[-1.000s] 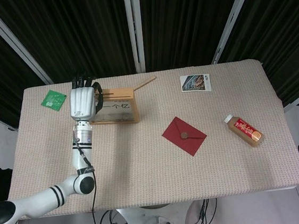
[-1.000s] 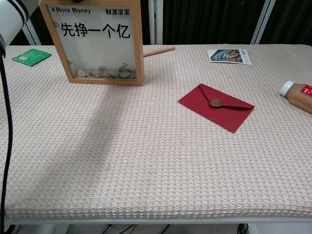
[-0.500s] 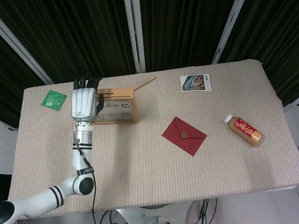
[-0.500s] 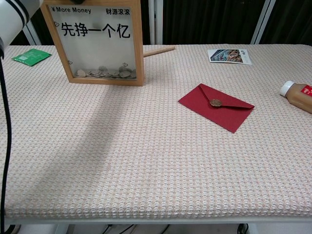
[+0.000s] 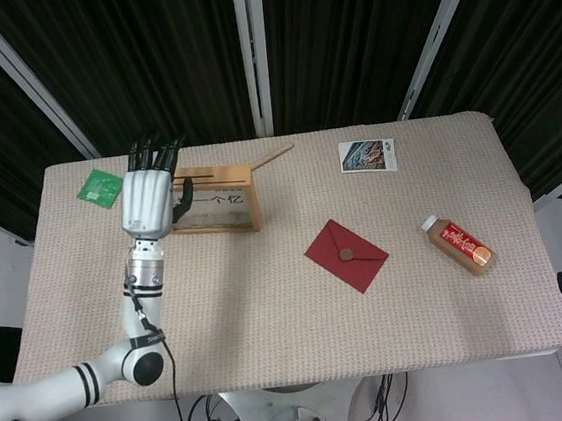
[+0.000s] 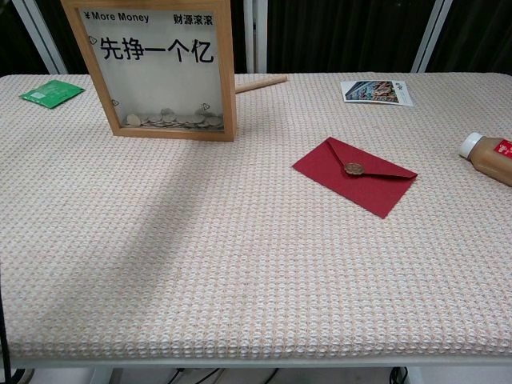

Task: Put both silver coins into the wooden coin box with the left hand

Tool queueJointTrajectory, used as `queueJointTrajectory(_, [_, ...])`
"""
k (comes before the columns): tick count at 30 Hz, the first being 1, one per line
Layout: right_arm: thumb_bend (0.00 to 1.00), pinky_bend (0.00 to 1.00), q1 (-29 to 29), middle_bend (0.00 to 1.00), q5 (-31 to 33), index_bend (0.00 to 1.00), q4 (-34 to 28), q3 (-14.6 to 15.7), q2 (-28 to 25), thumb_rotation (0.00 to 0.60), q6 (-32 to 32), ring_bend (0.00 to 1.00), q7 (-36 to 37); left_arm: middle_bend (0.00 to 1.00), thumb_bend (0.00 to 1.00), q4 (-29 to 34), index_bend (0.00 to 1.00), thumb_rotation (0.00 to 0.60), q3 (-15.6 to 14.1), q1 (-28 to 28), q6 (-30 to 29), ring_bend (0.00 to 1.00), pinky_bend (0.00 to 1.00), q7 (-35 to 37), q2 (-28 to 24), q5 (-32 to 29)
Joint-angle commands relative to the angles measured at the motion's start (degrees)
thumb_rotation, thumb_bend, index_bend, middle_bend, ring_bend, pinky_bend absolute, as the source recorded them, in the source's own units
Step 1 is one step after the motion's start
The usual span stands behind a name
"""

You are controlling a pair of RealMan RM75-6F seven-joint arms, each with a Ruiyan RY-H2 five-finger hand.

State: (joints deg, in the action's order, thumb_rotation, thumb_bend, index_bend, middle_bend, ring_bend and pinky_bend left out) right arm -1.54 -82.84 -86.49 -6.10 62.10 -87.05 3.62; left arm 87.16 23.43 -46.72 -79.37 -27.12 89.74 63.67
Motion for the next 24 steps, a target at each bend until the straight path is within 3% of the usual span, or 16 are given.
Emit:
queueJointTrajectory(1, [0.36, 0.00, 0.1, 0.00, -0.1, 0.00, -0.1, 0.1, 0.0, 0.600, -0.3, 0.00, -0.1, 0.23, 0.41, 6.7, 0.20, 0.600, -5.5, 5.4, -3.7, 0.08, 0.10, 3.3, -6.0, 7.6])
queueJointTrajectory(5, [0.36, 0.00, 0.1, 0.00, -0.8, 0.00, 0.2, 0.5, -0.1, 0.600, -0.2, 0.00, 0.1, 0.23, 0.30, 12.3, 0.23, 0.600, -14.5, 12.8, -6.1, 0.08, 0.11, 7.4, -13.7, 15.1])
queueJointTrajectory(9, [0.35, 0.00, -0.1, 0.00, -2.9, 0.00, 0.3, 1.6, -0.4, 0.600, 0.1, 0.00, 0.3, 0.21, 0.23, 16.2, 0.24, 0.600, -21.6, 19.2, -6.4, 0.08, 0.12, 10.6, -19.1, 16.1])
queueJointTrajectory(14, [0.35, 0.00, -0.4, 0.00, -4.6, 0.00, -0.4, 2.6, -0.1, 0.600, 0.3, 0.00, -1.3, 0.18, 0.21, 12.4, 0.22, 0.600, -28.0, 25.2, -6.5, 0.06, 0.13, 13.8, -21.3, 17.9])
queueJointTrajectory(18, [0.35, 0.00, -0.9, 0.00, -4.9, 0.00, -1.1, 2.6, 0.3, 0.600, 0.8, 0.00, -2.9, 0.15, 0.22, 6.9, 0.19, 0.600, -29.4, 29.0, -7.5, 0.03, 0.11, 15.4, -19.8, 17.4])
queueJointTrajectory(24, [0.35, 0.00, -1.5, 0.00, -5.0, 0.00, -2.2, 2.7, 0.7, 0.600, 1.5, 0.00, -4.7, 0.15, 0.28, 2.0, 0.18, 0.600, -28.5, 32.2, -9.1, 0.03, 0.10, 16.0, -17.8, 17.2])
